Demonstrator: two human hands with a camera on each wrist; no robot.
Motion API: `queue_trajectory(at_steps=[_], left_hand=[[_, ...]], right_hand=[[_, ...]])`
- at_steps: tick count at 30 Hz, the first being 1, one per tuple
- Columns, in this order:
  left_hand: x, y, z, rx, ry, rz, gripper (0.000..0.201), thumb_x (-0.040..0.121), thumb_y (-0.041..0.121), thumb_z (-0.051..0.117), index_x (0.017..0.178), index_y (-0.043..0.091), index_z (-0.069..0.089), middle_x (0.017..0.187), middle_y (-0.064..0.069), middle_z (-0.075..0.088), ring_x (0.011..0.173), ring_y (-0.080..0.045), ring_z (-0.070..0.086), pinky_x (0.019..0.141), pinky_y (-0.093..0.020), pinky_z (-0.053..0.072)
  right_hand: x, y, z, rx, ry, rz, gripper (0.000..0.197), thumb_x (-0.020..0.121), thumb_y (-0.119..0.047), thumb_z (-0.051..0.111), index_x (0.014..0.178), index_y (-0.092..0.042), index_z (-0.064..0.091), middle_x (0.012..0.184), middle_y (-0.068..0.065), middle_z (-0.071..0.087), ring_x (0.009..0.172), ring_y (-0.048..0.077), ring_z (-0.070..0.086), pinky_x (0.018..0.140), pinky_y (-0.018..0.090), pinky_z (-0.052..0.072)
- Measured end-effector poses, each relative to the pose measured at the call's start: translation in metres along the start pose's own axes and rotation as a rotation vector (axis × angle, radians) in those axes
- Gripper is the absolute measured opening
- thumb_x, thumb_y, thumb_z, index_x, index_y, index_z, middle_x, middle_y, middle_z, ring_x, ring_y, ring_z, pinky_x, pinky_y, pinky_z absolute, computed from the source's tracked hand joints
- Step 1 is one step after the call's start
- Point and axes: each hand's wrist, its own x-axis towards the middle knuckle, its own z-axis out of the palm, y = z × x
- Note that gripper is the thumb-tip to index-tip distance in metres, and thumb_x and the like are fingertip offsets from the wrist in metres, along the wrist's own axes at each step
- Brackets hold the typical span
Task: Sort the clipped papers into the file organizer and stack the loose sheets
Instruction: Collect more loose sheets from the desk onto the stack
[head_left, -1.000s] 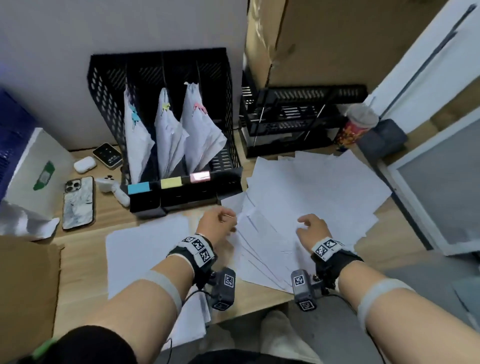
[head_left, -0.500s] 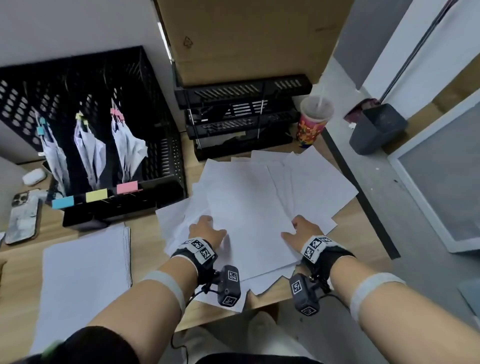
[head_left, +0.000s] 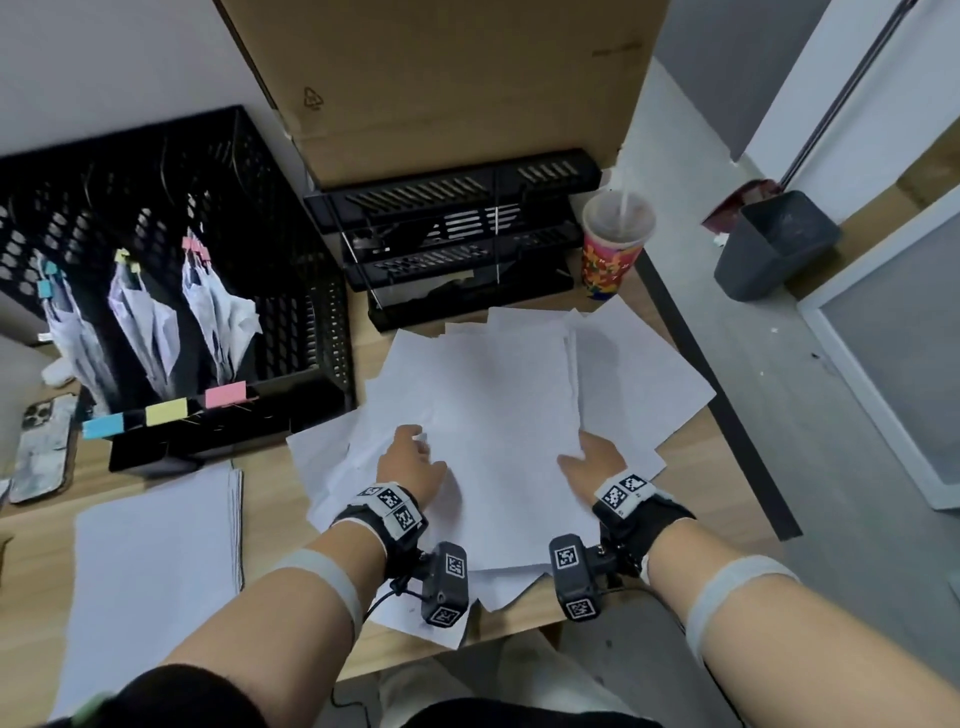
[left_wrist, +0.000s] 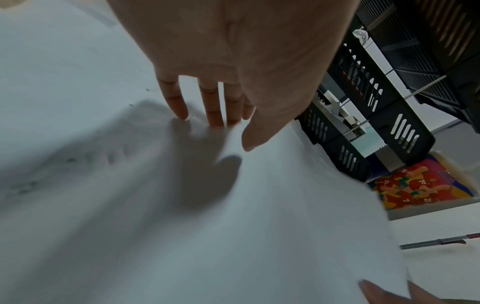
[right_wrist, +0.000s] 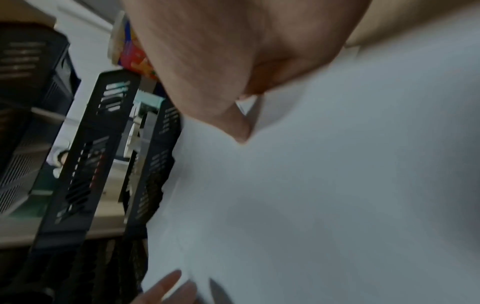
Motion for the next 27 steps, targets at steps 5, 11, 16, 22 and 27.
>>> queue_trajectory(at_steps=[5,11,16,22,27], left_hand=[[0.006,0.008,-0.003,0.194,0.026,0.067,0.039,0.086,0.019,0.062,0.125,0.017,0.058,0.123,-0.011,0.063,0.111,-0.030,0.062,0.099,-0.039,0.050],[0.006,0.023,0.001,0.383,-0.044,0.092,0.045,0.086,0.037,0.063,0.125,0.018,0.055,0.125,-0.011,0.056,0.116,-0.032,0.057,0.098,-0.040,0.050],[0.009,0.024,-0.001,0.353,-0.216,0.130,0.060,0.089,0.027,0.060,0.142,0.014,0.033,0.130,-0.015,0.057,0.117,-0.033,0.057,0.087,-0.031,0.047],[0.016,0.004,-0.011,0.226,-0.331,0.221,0.047,0.085,0.037,0.069,0.122,0.018,0.048,0.097,-0.001,0.063,0.091,-0.024,0.063,0.082,-0.033,0.051],[0.023,-0.002,-0.013,0.154,-0.440,0.290,0.040,0.083,0.038,0.074,0.113,0.020,0.054,0.095,0.001,0.067,0.093,-0.026,0.070,0.089,-0.046,0.058]], right_hand=[[-0.005,0.019,-0.034,0.123,0.243,0.210,0.025,0.079,-0.015,0.042,0.089,-0.007,0.063,0.097,0.013,0.070,0.083,0.033,0.064,0.076,0.035,0.054],[-0.018,0.017,-0.020,0.000,0.192,0.297,0.041,0.076,-0.026,0.046,0.104,0.000,0.060,0.109,0.017,0.065,0.092,0.034,0.063,0.078,0.034,0.051],[-0.027,0.012,0.006,0.134,0.228,0.352,0.040,0.080,-0.017,0.057,0.114,-0.005,0.038,0.106,0.016,0.057,0.092,0.034,0.063,0.072,0.035,0.052],[-0.051,0.032,0.038,0.196,0.251,0.307,0.049,0.074,-0.016,0.039,0.119,-0.016,0.058,0.116,0.007,0.066,0.093,0.028,0.064,0.084,0.037,0.056],[-0.088,0.043,0.056,0.222,0.501,0.515,0.050,0.080,-0.019,0.041,0.127,-0.014,0.055,0.127,0.013,0.059,0.109,0.036,0.057,0.095,0.042,0.050]])
